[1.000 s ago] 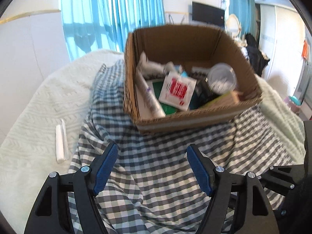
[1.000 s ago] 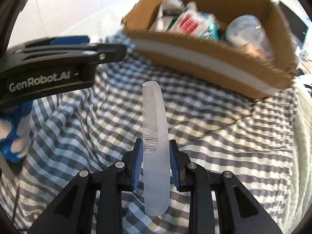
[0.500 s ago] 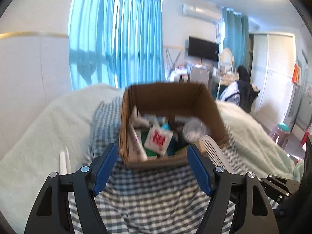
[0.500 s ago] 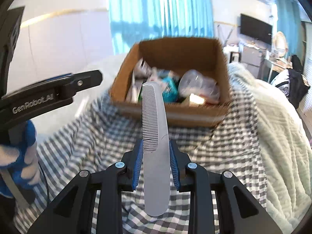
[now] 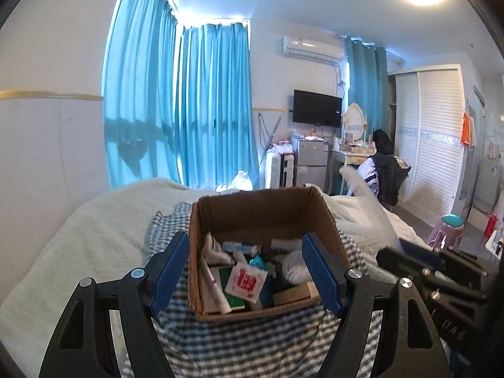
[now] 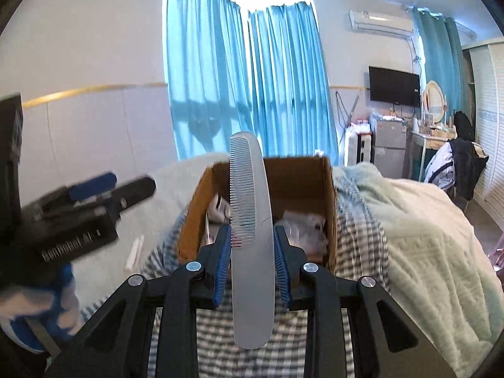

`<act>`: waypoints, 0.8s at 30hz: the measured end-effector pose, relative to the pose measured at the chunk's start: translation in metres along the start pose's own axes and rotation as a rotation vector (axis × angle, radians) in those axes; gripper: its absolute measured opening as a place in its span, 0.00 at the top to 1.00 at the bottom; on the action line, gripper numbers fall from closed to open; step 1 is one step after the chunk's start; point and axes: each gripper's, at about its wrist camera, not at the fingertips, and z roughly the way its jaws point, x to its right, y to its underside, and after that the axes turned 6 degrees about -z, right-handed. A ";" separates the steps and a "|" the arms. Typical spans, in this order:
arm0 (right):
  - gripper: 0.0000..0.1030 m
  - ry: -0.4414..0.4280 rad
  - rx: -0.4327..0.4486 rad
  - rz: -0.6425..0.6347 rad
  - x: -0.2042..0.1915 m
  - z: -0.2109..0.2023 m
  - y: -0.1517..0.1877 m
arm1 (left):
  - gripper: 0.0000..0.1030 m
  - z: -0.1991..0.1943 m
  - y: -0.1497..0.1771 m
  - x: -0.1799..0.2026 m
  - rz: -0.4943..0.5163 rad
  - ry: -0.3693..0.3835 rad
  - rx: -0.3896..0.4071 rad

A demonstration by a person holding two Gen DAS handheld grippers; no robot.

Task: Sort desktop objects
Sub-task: 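Carry the white comb over the cardboard box with the right gripper, then lower the comb into the box and open the right gripper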

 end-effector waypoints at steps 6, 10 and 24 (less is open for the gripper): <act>0.75 0.006 0.062 0.009 0.012 0.016 -0.032 | 0.26 0.030 -0.017 -0.001 0.000 0.024 -0.012; 0.75 -0.008 0.080 0.018 0.018 0.031 -0.047 | 0.26 0.051 -0.022 -0.003 0.012 0.011 -0.008; 0.75 -0.024 0.008 0.040 0.029 0.134 -0.041 | 0.26 0.144 -0.009 -0.021 0.006 -0.017 -0.057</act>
